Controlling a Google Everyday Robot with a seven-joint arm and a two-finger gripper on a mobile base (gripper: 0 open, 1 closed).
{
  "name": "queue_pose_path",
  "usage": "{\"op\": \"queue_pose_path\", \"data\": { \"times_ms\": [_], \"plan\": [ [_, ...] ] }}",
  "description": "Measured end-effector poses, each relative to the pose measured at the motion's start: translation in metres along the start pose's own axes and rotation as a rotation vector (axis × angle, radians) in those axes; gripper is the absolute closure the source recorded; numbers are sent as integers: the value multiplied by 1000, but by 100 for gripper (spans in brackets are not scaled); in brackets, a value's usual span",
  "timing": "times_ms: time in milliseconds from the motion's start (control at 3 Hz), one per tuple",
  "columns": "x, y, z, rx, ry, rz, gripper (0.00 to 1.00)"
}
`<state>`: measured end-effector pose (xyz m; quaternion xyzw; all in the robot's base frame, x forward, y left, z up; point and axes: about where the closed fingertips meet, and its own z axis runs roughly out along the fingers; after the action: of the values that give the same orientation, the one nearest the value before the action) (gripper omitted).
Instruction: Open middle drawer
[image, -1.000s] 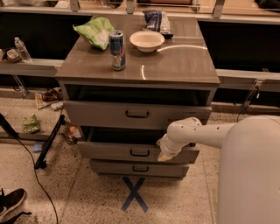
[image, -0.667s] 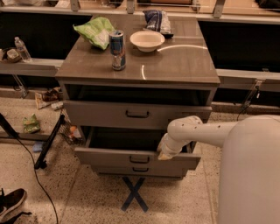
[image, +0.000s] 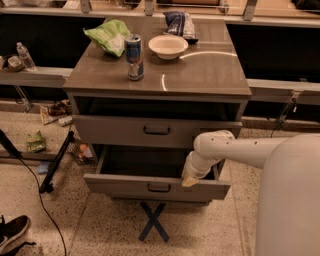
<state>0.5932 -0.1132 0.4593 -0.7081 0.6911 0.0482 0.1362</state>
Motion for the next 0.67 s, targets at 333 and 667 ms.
{"op": "queue_pose_path", "data": {
  "times_ms": [333,667],
  "plan": [
    [-4,19,-7,-81,-27,41,50],
    [-6,32,-11,-138,-46,69,27]
  ]
}}
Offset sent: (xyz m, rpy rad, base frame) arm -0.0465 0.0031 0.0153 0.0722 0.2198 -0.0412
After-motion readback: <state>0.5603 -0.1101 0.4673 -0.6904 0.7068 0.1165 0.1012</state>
